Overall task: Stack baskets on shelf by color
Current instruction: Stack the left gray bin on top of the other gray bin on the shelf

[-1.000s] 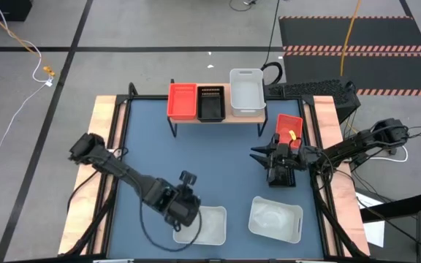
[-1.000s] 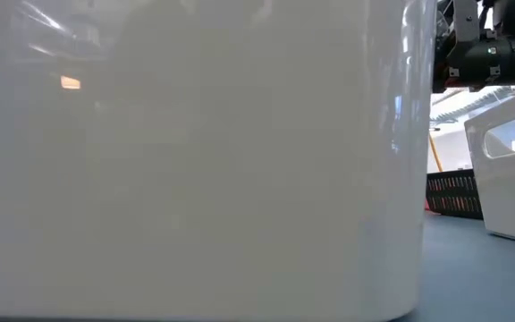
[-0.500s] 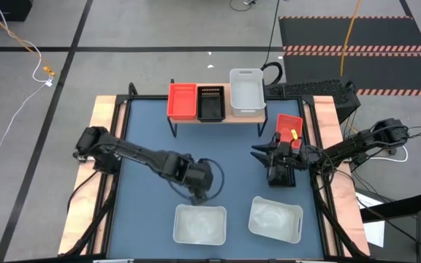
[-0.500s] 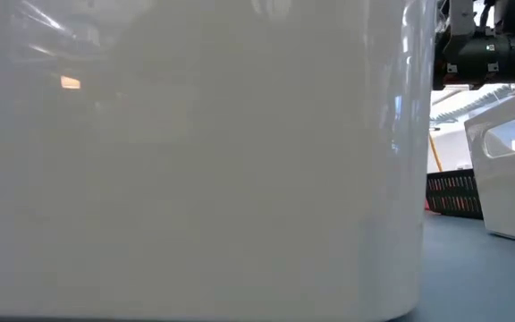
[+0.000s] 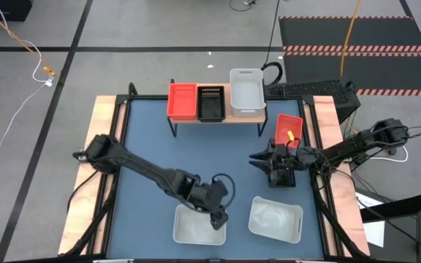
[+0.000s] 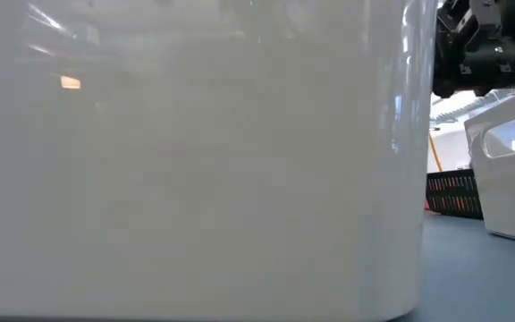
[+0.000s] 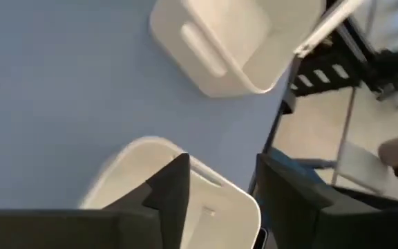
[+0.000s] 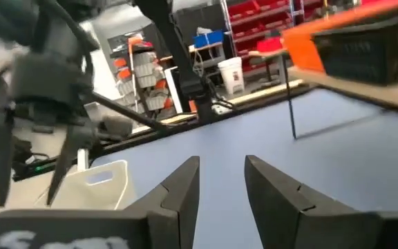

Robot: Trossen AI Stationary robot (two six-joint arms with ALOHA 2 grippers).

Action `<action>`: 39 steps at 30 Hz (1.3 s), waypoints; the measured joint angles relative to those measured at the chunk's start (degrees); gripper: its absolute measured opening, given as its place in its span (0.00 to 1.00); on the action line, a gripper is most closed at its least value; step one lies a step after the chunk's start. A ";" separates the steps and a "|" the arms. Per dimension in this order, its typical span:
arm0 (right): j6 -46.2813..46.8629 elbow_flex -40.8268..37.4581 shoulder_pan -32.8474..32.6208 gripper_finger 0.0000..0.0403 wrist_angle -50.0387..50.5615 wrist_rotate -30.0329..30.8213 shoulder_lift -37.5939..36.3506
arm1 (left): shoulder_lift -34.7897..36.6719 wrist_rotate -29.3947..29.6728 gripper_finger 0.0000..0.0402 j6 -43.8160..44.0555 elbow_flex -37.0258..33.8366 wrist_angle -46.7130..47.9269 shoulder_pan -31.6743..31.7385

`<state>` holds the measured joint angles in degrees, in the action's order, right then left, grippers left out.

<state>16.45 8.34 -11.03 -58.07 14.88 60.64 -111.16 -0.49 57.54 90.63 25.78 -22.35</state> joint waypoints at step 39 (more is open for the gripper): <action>5.22 -4.10 -15.83 0.27 -0.41 9.38 -2.90 | -8.27 -4.49 0.09 -5.56 8.31 7.68 -2.39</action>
<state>21.67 4.23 -26.85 -58.48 24.25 57.74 -119.42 -4.98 51.98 98.94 33.47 -24.74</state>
